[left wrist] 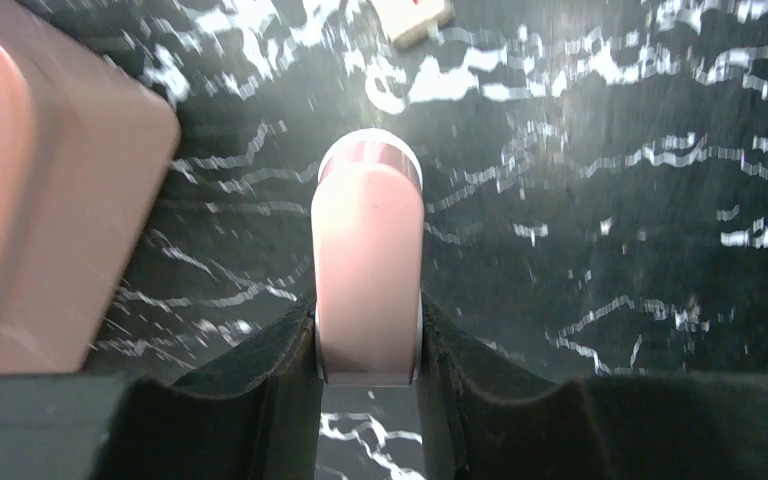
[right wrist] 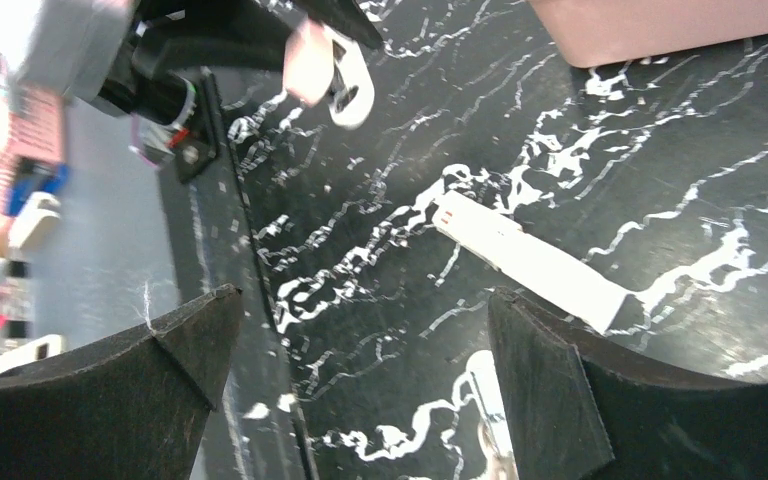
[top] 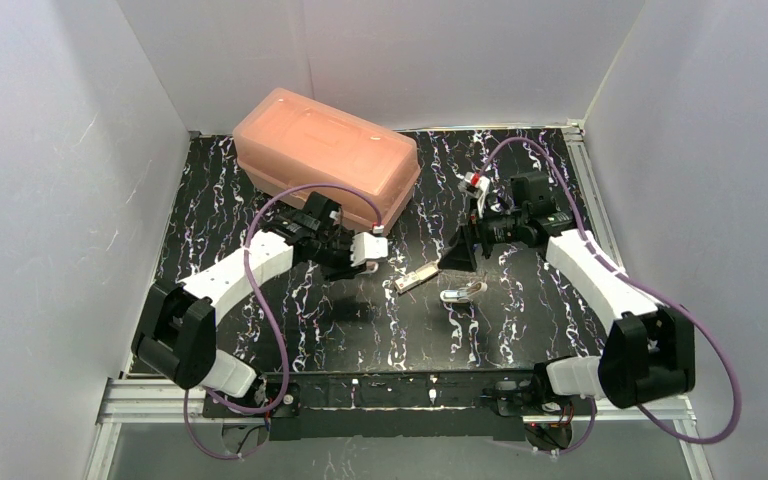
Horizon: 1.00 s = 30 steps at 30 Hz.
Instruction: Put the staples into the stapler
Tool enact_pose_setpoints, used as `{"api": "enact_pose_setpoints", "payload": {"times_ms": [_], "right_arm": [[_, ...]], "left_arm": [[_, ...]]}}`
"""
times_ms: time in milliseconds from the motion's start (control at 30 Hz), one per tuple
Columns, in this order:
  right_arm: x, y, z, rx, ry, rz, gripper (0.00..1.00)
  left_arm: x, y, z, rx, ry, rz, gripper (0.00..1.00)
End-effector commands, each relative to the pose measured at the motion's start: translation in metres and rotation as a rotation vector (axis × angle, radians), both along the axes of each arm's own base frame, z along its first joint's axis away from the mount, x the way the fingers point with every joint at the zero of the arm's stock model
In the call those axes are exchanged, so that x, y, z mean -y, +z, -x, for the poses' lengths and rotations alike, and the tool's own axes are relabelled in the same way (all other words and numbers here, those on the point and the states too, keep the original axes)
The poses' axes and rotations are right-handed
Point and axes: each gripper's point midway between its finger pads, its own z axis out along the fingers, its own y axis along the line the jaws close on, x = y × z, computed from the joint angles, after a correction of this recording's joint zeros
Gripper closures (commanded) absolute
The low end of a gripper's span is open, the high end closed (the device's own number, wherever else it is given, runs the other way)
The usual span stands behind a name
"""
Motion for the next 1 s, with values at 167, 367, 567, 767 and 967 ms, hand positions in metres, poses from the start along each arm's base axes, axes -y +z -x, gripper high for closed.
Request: {"api": "enact_pose_setpoints", "payload": {"times_ms": [167, 367, 567, 767, 967], "right_arm": [[0.031, -0.014, 0.010, 0.193, -0.033, 0.176, 0.01], [0.039, -0.028, 0.017, 0.195, -0.036, 0.220, 0.01], [0.041, -0.031, 0.019, 0.200, -0.036, 0.228, 0.01], [0.042, -0.036, 0.021, 0.197, -0.037, 0.233, 0.01], [0.041, -0.036, 0.019, 0.190, -0.034, 0.230, 0.01]], "left_arm": [[-0.039, -0.039, 0.017, -0.137, -0.050, -0.118, 1.00], [-0.039, -0.059, 0.008, -0.194, -0.043, -0.174, 0.96], [-0.038, -0.067, 0.001, -0.208, -0.033, -0.199, 0.89], [-0.045, -0.082, -0.003, -0.218, -0.030, -0.255, 0.75], [-0.047, -0.088, -0.004, -0.230, -0.024, -0.275, 0.70]]}}
